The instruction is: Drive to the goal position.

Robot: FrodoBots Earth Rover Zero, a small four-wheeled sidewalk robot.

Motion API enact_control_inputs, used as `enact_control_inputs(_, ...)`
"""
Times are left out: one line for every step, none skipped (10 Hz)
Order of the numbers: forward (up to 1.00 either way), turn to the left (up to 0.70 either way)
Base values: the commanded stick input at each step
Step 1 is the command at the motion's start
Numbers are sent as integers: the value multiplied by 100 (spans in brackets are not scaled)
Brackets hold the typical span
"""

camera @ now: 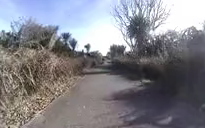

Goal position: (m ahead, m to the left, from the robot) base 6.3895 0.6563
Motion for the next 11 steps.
enact_control_inputs(45,-27)
enact_control_inputs(45,-27)
enact_control_inputs(45,-27)
enact_control_inputs(45,-27)
enact_control_inputs(45,-27)
enact_control_inputs(45,-27)
enact_control_inputs(45,-27)
enact_control_inputs(45,0)
enact_control_inputs(45,0)
enact_control_inputs(45,0)
enact_control_inputs(45,0)
